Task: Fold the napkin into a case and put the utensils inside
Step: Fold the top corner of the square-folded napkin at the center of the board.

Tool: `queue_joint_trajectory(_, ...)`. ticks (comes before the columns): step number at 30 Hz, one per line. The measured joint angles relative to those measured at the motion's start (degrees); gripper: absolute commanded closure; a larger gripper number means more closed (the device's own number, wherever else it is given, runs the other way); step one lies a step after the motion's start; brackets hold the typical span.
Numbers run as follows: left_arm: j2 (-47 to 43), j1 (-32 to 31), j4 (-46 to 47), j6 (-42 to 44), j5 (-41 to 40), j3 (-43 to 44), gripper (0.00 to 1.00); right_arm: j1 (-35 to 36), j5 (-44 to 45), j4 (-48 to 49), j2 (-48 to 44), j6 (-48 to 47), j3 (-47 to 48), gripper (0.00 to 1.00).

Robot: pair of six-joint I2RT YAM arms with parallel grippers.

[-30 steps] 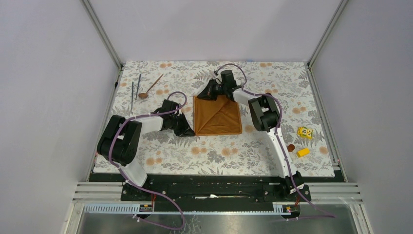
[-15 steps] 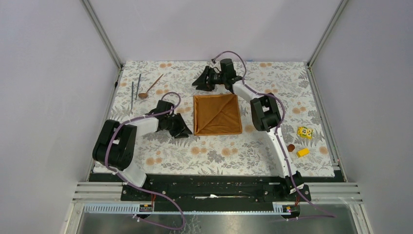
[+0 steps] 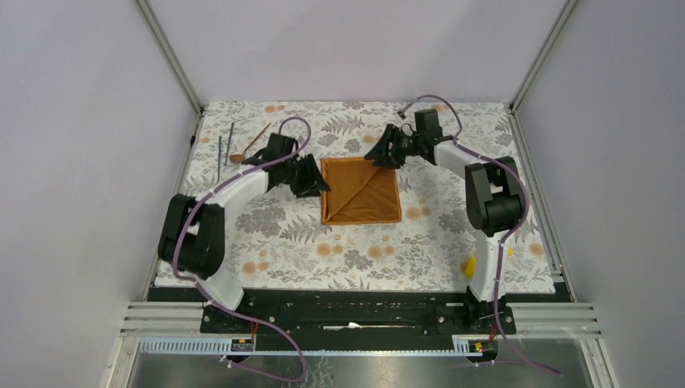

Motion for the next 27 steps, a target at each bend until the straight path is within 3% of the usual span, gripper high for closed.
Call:
queue_joint_trajectory(4, 9.6, -0.1, 0.0, 1.4, -4.0, 11.8, 0.48, -3.2, 1.5, 1.7, -2.6, -0.5, -9.4, 0.48)
queue_joint_trajectory(6, 12.2, 0.0, 1.0, 1.2, -5.4, 13.2, 0.45, -3.3, 2.3, 1.5, -4.9, -1.1, -15.5, 0.48)
queue_joint_trajectory(7, 12.5, 0.1, 1.4, 0.9, -6.1, 12.2, 0.47, -3.1, 2.6, 1.2, -6.0, -1.6, -17.6, 0.48)
queue_joint_trajectory(9, 12.2, 0.2, 1.9, 0.3, -6.8, 9.3, 0.65, -2.6, 3.2, 0.2, -8.5, -2.9, -21.3, 0.48)
queue_joint_trajectory(10, 11.8, 0.2, 2.9, 0.0, -7.1, 7.1, 0.68, -2.4, 3.7, -0.5, -10.0, -3.5, -23.0, 0.48)
queue_joint_trajectory(16, 8.6, 0.2, 7.5, -2.3, -6.8, -4.8, 0.64, -2.1, 4.0, -1.0, -17.6, -6.0, -28.6, 0.49)
queue_joint_trajectory(27, 7.0, -1.0, 18.7, -6.4, -4.4, -12.1, 0.83, -2.1, 4.0, 0.4, -18.7, -6.8, -31.9, 0.50)
